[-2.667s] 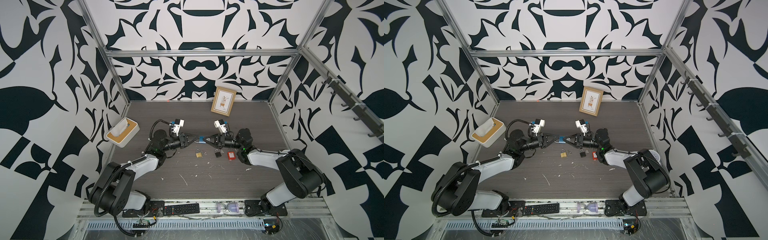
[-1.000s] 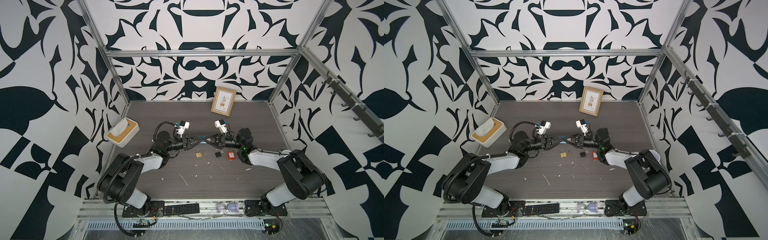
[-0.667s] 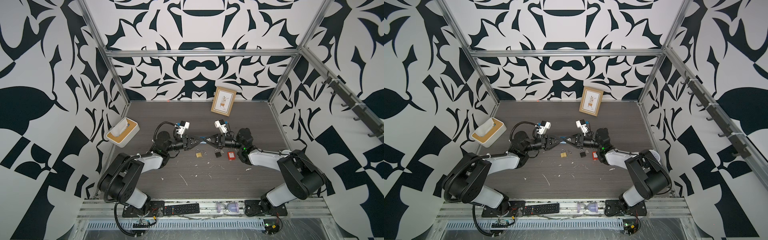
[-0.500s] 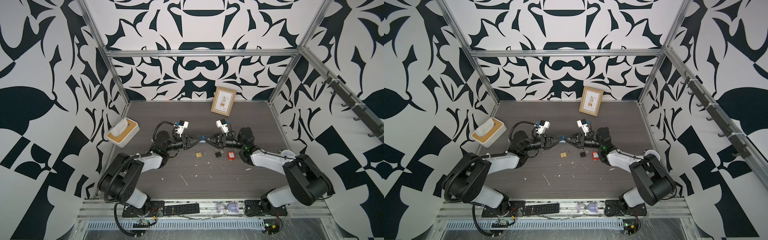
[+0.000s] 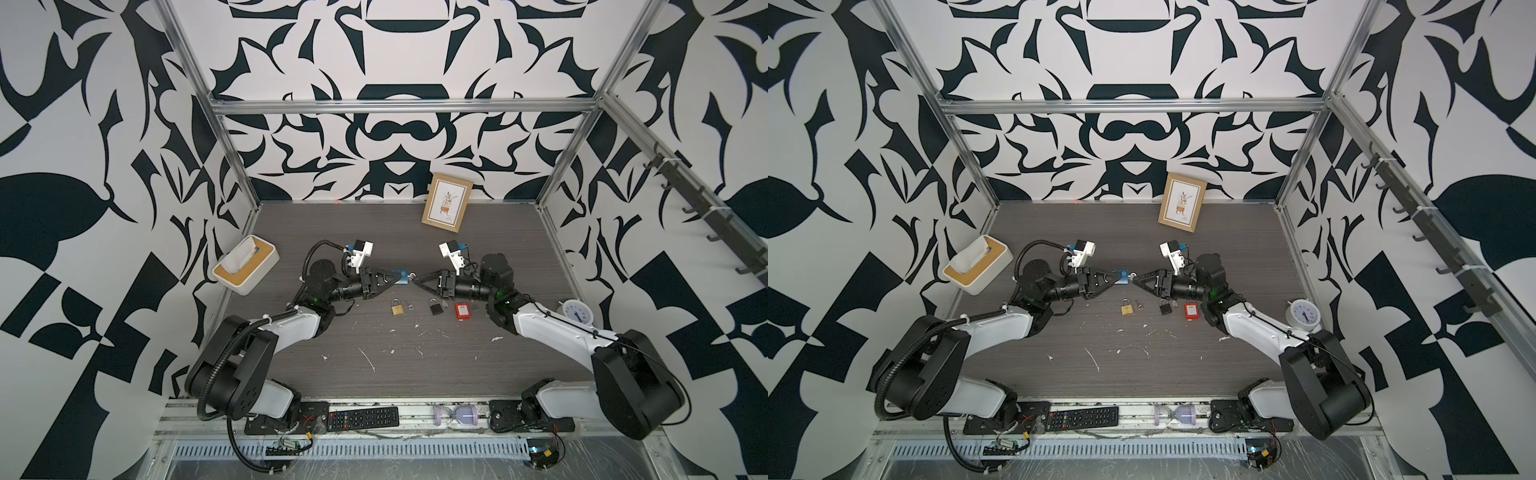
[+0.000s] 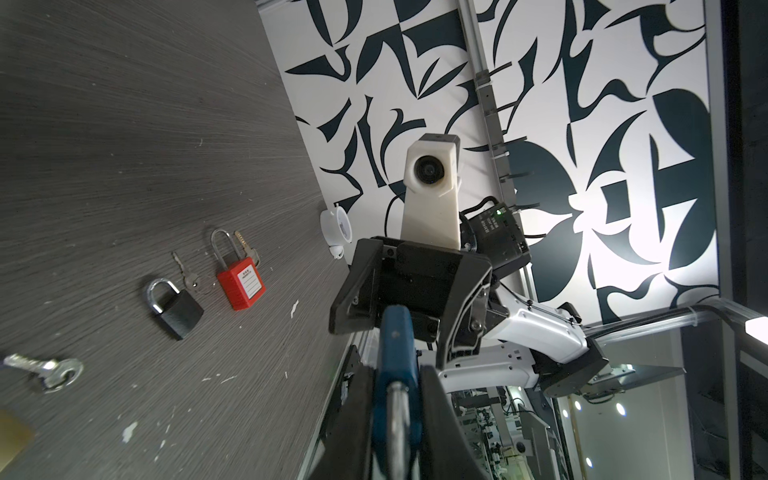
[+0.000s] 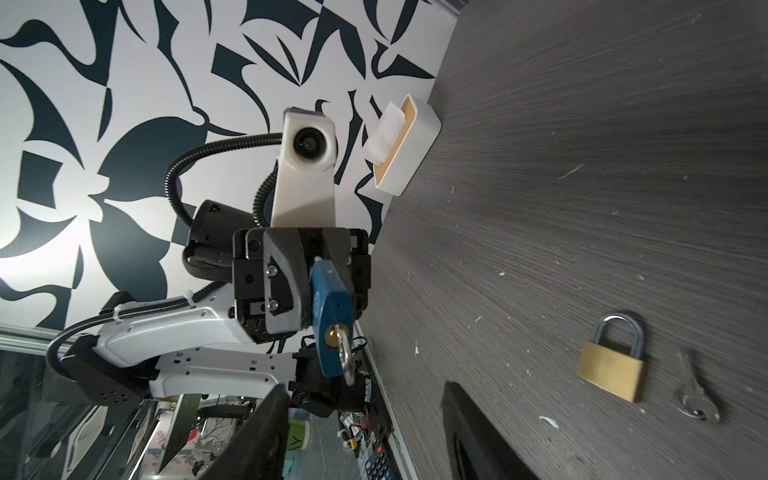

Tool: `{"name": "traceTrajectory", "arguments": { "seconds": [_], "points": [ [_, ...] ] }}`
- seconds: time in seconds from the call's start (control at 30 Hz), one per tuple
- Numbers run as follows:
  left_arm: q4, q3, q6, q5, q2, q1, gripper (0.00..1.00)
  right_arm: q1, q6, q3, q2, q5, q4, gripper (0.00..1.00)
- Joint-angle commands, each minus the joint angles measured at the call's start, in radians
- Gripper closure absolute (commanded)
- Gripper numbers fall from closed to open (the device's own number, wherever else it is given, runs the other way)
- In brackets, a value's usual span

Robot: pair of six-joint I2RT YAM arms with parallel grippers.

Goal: Lock with the key

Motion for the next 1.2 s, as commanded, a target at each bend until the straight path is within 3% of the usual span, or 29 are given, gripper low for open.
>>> {"name": "traceTrajectory", "arguments": {
  "seconds": [0.0,0.2,0.33,0.47,0.8,1.17],
  "points": [
    [-0.151,0.036,0.104,-0.021,-0.088,0.002,1.00,-0.005,-0.116,0.036,-0.055,0.076,-0.102,0.39],
    [-0.445,0.050,0.282,-0.085,-0.238,0.002,1.00,-0.005,-0.148,0.048,-0.084,0.154,-0.159,0.40],
    [-0.516,0.049,0.329,-0.101,-0.279,0.002,1.00,-0.005,-0.133,0.051,-0.085,0.168,-0.136,0.44],
    [-0.481,0.035,0.311,-0.077,-0.277,0.004,1.00,-0.005,-0.092,0.038,-0.082,0.154,-0.075,0.54],
    [-0.451,0.024,0.292,-0.059,-0.271,0.004,1.00,0.009,-0.062,0.002,-0.078,0.150,-0.007,0.56],
    [-0.315,-0.002,0.214,-0.018,-0.232,0.004,1.00,0.010,-0.019,-0.013,-0.050,0.109,0.103,0.67]
  ]
}}
